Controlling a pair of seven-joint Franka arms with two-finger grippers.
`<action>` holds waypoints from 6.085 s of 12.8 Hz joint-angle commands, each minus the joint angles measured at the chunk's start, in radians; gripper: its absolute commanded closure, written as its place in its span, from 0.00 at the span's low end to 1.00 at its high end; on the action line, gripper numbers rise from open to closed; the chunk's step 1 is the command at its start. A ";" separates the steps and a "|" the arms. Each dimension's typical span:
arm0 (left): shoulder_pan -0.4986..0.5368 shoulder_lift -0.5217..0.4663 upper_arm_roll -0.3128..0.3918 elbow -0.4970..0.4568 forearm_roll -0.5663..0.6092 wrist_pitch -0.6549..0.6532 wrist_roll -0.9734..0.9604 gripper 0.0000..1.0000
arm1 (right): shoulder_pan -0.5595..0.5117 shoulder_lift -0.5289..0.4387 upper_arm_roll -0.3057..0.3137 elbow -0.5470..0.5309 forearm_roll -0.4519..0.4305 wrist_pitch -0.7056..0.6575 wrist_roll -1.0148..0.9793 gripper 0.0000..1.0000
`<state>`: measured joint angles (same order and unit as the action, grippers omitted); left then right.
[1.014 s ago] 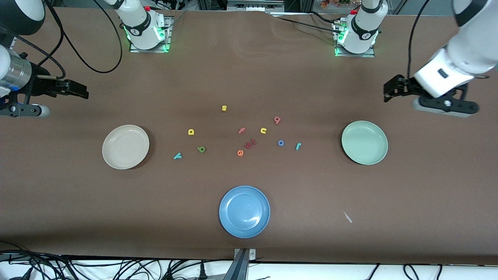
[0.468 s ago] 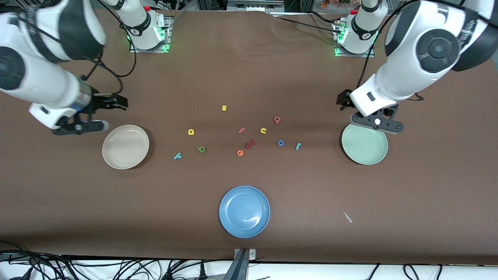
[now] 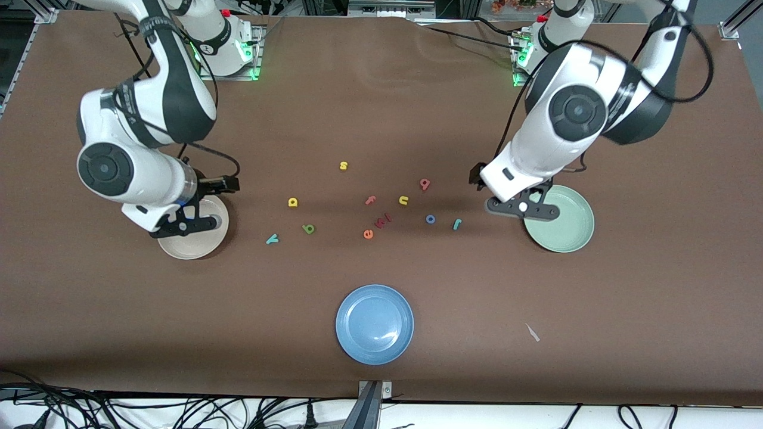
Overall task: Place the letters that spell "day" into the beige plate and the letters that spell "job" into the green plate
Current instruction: 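Reach yellow letter with the right gripper while the left gripper reaches cyan j, then grasp yellow letter with the right gripper while the left gripper grasps cyan j, then place yellow letter on white plate while the left gripper places j on green plate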
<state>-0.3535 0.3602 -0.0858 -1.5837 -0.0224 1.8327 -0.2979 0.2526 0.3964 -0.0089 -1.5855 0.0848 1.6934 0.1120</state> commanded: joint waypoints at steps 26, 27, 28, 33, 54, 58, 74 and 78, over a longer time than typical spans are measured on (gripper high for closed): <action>-0.090 0.306 0.000 -0.133 0.125 0.404 0.014 0.26 | 0.100 0.110 0.116 -0.459 -0.048 0.758 0.189 0.09; -0.085 0.312 0.000 -0.133 0.124 0.411 0.057 0.29 | 0.112 0.117 0.116 -0.456 -0.060 0.758 0.189 0.10; -0.072 0.319 -0.002 -0.137 0.122 0.439 0.098 0.29 | 0.122 0.125 0.116 -0.452 -0.069 0.758 0.190 0.12; -0.071 0.325 -0.003 -0.153 0.090 0.477 0.108 0.38 | 0.125 0.142 0.115 -0.432 -0.089 0.755 0.184 0.28; 0.146 0.079 0.006 -0.148 0.048 0.076 0.229 1.00 | 0.114 0.171 0.112 -0.404 -0.089 0.750 0.176 0.78; 0.223 0.082 0.001 -0.157 0.098 0.046 0.259 1.00 | 0.102 0.157 0.104 -0.316 -0.088 0.608 0.161 0.87; 0.386 0.212 0.001 -0.262 0.147 0.206 0.352 0.94 | 0.002 0.154 -0.151 -0.133 -0.045 0.341 -0.301 0.00; 0.389 0.221 0.001 -0.260 0.145 0.204 0.352 0.00 | 0.039 0.156 -0.148 -0.097 0.081 0.287 -0.188 0.00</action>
<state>0.0297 0.5825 -0.0797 -1.8384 0.0988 2.0276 0.0420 0.2687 0.5500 -0.1596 -1.7009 0.1325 2.0082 -0.1469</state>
